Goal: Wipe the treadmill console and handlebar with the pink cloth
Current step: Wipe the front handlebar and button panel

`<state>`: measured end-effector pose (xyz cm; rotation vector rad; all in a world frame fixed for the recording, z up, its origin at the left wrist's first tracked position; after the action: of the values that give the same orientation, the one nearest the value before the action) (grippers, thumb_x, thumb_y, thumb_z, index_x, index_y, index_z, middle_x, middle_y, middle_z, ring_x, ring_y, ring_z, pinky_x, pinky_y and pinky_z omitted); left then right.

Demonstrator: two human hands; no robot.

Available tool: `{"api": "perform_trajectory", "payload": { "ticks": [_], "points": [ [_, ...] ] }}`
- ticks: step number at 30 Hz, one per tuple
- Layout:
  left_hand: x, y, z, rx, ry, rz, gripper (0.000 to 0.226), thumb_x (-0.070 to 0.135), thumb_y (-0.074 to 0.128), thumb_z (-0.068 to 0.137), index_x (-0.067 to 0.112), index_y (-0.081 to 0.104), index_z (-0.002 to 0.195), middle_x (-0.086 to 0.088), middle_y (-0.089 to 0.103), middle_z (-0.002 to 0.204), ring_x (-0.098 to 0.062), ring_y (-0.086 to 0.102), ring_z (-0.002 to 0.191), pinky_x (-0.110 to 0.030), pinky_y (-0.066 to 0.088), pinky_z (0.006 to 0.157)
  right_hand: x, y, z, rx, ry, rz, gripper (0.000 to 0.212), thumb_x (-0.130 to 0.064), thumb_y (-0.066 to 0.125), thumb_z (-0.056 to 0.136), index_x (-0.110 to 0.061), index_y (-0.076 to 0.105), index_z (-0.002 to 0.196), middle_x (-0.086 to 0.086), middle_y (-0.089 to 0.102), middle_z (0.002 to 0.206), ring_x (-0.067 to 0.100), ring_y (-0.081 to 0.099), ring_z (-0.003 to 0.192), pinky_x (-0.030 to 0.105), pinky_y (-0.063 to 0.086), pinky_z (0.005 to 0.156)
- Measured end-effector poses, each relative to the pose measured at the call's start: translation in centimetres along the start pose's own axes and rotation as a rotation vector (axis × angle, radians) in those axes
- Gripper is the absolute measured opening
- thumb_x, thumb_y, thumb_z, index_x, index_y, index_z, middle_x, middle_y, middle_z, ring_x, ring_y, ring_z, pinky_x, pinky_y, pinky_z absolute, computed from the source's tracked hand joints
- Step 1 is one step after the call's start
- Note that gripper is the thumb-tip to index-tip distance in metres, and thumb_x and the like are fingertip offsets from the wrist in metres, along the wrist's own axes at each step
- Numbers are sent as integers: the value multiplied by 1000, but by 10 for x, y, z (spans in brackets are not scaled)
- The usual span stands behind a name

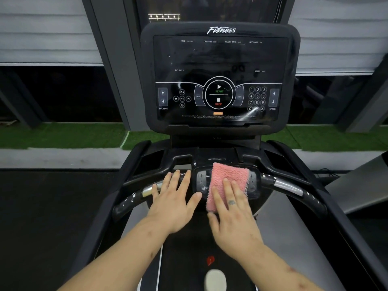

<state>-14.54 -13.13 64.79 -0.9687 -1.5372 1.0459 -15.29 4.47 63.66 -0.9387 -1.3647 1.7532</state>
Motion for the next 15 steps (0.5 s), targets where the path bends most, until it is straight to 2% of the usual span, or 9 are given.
{"api": "perform_trajectory", "payload": {
  "ticks": [5,9,13,15],
  "points": [
    [-1,0,1,11,4,-20,74,74,12,99,42,-11,162,4,-11,174,-17,-21,157,-58,-6,127,-35,9,4,2,-115,-20,72,-50,42,99,-19,26,161,14,9,172,33,3,160,50,8,125],
    [1,-2,-1,6,6,-22,71,71,11,101,41,-10,162,4,-9,174,-16,-19,157,-57,-7,127,-44,3,16,25,-137,-20,71,-48,39,100,-21,22,163,12,9,171,31,6,159,48,12,127],
    [1,-3,-1,0,0,-39,70,70,9,101,40,-5,163,5,-8,174,-16,-18,158,-56,-7,127,-48,-14,33,20,-151,7,67,-49,24,105,-25,7,165,5,-7,172,23,-12,158,42,-4,126],
    [1,-3,-1,-6,1,-42,71,71,10,101,40,-5,163,5,-9,174,-15,-19,157,-56,-7,127,-45,-17,35,10,-149,22,66,-51,18,105,-28,4,165,0,-12,171,19,-17,157,41,-6,126]
  ]
}}
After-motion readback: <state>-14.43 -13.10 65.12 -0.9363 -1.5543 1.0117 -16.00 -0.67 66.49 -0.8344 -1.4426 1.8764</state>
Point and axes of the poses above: each hand's wrist, its own z-axis towards the middle knuckle, its own y-axis out of the palm, x = y × z, the point moved 9 cm from there along z, towards the middle knuckle
